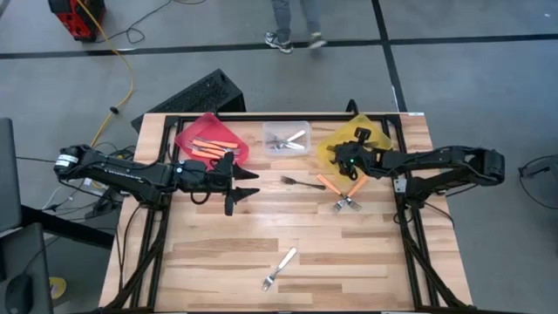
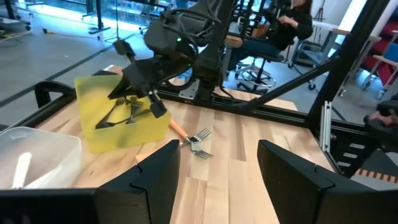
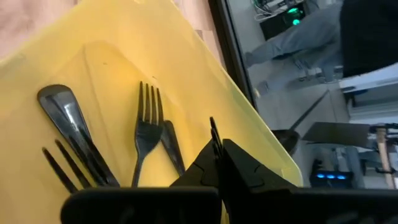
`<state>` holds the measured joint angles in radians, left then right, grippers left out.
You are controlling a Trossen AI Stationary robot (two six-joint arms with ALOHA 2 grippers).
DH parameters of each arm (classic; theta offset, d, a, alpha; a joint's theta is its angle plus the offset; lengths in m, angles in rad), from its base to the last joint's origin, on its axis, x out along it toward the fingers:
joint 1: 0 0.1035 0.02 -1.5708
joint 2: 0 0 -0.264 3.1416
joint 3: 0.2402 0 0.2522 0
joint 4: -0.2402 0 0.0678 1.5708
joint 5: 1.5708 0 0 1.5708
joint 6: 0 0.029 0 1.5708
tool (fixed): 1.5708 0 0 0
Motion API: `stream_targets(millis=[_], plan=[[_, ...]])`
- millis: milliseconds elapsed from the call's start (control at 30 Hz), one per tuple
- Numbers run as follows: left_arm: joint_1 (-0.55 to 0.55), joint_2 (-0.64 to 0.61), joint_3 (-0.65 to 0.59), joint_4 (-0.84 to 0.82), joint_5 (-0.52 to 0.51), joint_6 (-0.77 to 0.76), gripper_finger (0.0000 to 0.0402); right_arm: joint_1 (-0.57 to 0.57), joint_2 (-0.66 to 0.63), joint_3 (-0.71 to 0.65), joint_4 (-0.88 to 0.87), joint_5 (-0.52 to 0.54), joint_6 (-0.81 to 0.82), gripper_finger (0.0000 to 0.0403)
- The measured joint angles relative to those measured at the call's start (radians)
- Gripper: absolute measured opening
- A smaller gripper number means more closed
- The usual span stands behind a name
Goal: Sort silverware by color (type)
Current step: Put the black fork into the yellow bin
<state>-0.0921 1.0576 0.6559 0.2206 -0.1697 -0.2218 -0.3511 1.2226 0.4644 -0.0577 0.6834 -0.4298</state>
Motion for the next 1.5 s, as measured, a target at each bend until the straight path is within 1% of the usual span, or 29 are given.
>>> stream_targets(millis=[67, 200, 267, 300, 433, 567, 700, 867, 967, 1033, 1167, 1233, 1300, 1400, 1500], plan=[[0.000, 0.000, 0.000, 0.006, 0.001, -0.001, 0.0200, -0.013, 0.008, 0.000, 0.009, -0.023, 0.000, 0.0028], [0.000, 0.000, 0.000, 0.005, 0.004, -0.010, 0.0200, -0.019, 0.009, -0.001, 0.011, -0.043, 0.015, 0.0072], [0.000, 0.000, 0.000, 0.003, 0.004, -0.022, 0.0200, -0.023, 0.007, -0.001, 0.013, -0.043, 0.014, 0.0086], [0.000, 0.000, 0.000, 0.002, 0.004, -0.027, 0.0200, -0.025, 0.007, -0.001, 0.013, -0.056, 0.009, 0.0091], [0.000, 0.000, 0.000, 0.001, 0.004, -0.037, 0.0200, -0.039, 0.007, -0.001, 0.024, -0.160, 0.006, 0.0101], [0.000, 0.000, 0.000, 0.002, 0.005, -0.058, 0.0200, -0.055, 0.007, -0.001, 0.044, -0.215, 0.015, 0.0111], [0.000, 0.000, 0.000, 0.002, 0.005, -0.079, 0.0200, -0.065, 0.007, -0.001, 0.044, -0.223, 0.022, 0.0140], [0.000, 0.000, 0.000, 0.002, 0.005, -0.084, 0.0200, -0.065, 0.005, 0.000, 0.042, -0.217, 0.032, 0.0197], [0.004, -0.001, 0.000, 0.002, 0.004, -0.084, 0.0200, -0.061, -0.019, 0.013, 0.040, -0.216, 0.038, 0.0222], [0.007, -0.011, 0.000, -0.001, 0.004, -0.086, 0.0200, -0.055, -0.048, 0.030, 0.043, -0.215, 0.040, 0.0230], [0.008, -0.044, 0.000, -0.007, 0.003, -0.088, 0.0200, -0.054, -0.139, 0.065, 0.043, -0.216, 0.040, 0.0231], [0.008, -0.079, 0.000, -0.015, 0.004, -0.088, 0.0200, -0.056, -0.197, 0.079, 0.035, -0.241, 0.044, 0.0229], [0.008, -0.126, 0.000, -0.038, 0.004, -0.087, 0.0200, -0.056, -0.265, 0.093, 0.025, -0.285, 0.063, 0.0227], [0.008, -0.200, 0.000, -0.097, -0.021, -0.087, 0.0200, -0.055, -0.370, 0.111, 0.012, -0.378, 0.111, 0.0226], [0.003, -0.268, 0.000, -0.148, -0.071, -0.087, 0.0200, -0.055, -0.472, 0.116, 0.007, -0.527, 0.179, 0.0226]])
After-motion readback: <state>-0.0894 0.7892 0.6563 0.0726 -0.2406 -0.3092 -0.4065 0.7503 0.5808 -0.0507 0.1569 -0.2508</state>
